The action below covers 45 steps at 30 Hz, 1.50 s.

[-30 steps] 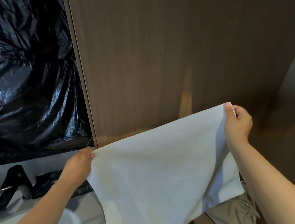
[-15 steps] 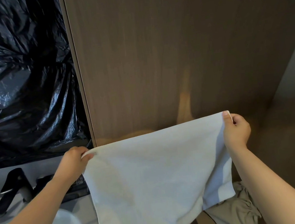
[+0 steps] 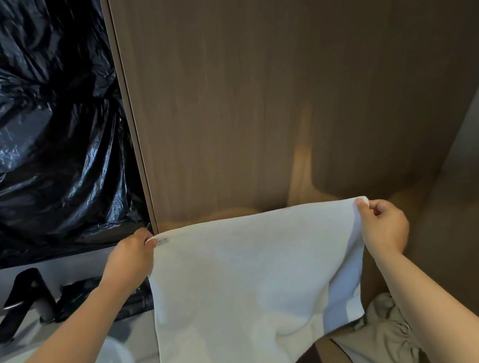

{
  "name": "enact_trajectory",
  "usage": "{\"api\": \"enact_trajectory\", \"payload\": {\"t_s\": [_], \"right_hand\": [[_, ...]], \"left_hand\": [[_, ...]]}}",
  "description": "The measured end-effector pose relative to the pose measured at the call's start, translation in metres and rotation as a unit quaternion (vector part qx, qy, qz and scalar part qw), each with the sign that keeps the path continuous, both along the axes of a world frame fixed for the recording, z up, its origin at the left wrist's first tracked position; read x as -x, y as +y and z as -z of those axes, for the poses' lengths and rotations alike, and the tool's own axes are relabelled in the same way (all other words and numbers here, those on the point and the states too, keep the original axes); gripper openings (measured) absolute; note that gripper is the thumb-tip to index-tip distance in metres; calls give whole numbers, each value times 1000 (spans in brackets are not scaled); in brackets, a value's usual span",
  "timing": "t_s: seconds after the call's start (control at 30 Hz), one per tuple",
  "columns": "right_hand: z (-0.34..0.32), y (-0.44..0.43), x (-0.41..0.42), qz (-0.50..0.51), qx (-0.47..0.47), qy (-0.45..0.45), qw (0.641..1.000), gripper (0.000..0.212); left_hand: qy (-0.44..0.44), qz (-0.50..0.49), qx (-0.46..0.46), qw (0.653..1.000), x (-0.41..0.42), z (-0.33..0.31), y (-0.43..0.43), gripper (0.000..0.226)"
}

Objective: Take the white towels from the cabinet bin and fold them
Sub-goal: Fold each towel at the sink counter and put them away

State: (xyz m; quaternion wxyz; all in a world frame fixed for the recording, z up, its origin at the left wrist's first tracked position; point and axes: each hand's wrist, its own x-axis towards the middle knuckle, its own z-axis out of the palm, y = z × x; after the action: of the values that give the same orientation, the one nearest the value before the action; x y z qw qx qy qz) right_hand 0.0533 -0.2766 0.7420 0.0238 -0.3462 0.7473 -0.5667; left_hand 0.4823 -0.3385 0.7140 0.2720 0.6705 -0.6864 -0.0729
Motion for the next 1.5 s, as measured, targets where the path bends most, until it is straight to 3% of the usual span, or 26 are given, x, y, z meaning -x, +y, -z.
{"api": "enact_trajectory", "payload": {"t_s": [0.17, 0.23, 0.37, 0.47, 0.6, 0.73, 0.8, 0.93, 1.13, 1.2, 1.33, 1.5], "right_hand": [[6, 1, -2, -42, -72, 17, 996, 19], [11, 0, -2, -58, -107, 23, 992, 20], [13, 4, -21, -149, -124, -1, 981, 38], [3, 12, -50, -233, -66, -4, 970, 32], [-11, 29, -92, -400, -4, -9, 917, 27], [-20, 46, -115, -472, 34, -16, 881, 25], [-19, 52, -119, -479, 40, -38, 876, 24], [-10, 52, -120, -420, 43, 9, 906, 19], [0, 54, -115, -390, 54, 11, 919, 21], [1, 57, -113, -390, 46, 1, 919, 22], [0, 60, -114, -401, 34, 12, 915, 22], [-7, 63, -114, -408, 41, 40, 911, 26]], "left_hand": [[185, 58, 59, 979, 33, -30, 29, 19], [217, 71, 80, 970, 51, -49, 37, 20], [248, 115, 90, 958, 81, -78, 46, 20], [255, 166, 65, 950, 101, -90, 51, 21], [253, 203, 46, 945, 126, -101, 56, 28], [230, 209, 63, 948, 140, -106, 61, 32], [229, 212, 66, 948, 143, -105, 63, 35], [265, 212, 49, 939, 150, -102, 70, 39], [332, 270, -77, 901, 139, -94, 89, 30], [308, 281, -101, 903, 133, -86, 100, 23], [263, 276, -32, 924, 135, -78, 121, 10], [287, 240, 21, 927, 139, -83, 126, 12]]}}
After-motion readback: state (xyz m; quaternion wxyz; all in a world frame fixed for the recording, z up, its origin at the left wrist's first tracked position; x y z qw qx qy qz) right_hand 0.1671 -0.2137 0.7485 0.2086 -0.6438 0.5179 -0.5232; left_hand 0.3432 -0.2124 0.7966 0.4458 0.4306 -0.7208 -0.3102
